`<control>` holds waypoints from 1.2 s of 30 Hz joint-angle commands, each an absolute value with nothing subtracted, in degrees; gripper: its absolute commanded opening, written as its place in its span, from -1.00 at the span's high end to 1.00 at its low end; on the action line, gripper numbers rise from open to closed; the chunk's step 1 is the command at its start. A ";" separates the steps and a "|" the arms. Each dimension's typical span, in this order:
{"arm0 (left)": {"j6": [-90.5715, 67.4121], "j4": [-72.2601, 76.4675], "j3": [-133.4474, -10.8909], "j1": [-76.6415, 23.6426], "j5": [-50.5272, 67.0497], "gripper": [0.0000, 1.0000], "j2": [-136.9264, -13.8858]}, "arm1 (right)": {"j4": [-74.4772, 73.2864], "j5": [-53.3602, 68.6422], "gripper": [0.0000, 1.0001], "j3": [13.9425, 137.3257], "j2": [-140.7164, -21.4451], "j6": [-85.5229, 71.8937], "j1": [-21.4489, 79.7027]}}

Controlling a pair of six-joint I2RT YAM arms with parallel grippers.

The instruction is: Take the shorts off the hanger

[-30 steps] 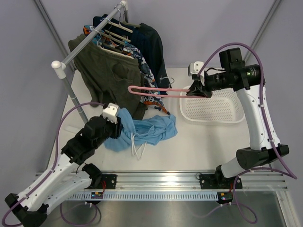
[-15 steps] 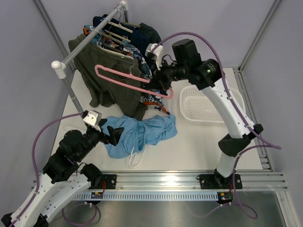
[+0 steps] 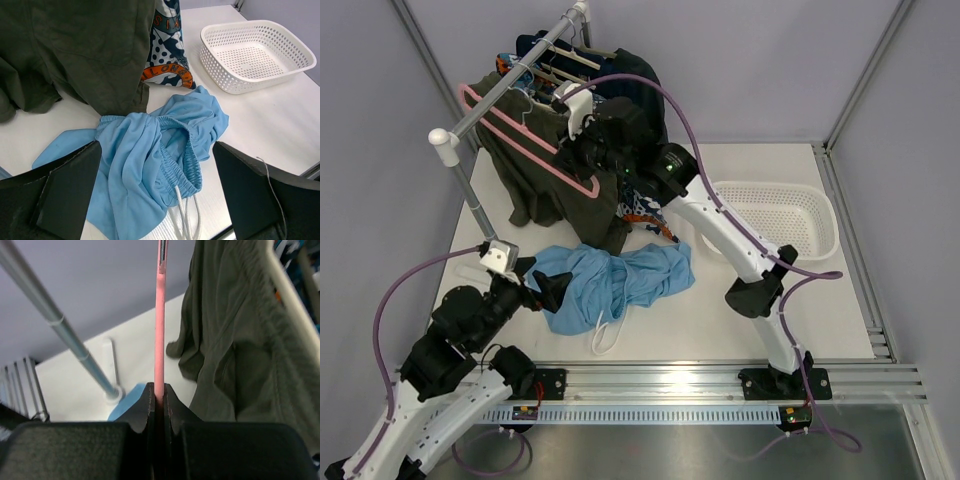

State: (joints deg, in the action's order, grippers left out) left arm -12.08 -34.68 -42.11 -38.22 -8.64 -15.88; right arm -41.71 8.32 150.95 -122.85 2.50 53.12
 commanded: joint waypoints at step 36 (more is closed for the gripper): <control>-13.71 -34.72 -45.26 -38.23 -7.91 -0.98 -12.57 | -21.09 7.82 0.85 153.02 -133.16 8.70 56.78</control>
State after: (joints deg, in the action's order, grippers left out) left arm -13.93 -35.66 -42.98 -38.22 -8.23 -13.61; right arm -23.49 7.09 152.59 -133.21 7.75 56.14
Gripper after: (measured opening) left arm 0.987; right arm 0.080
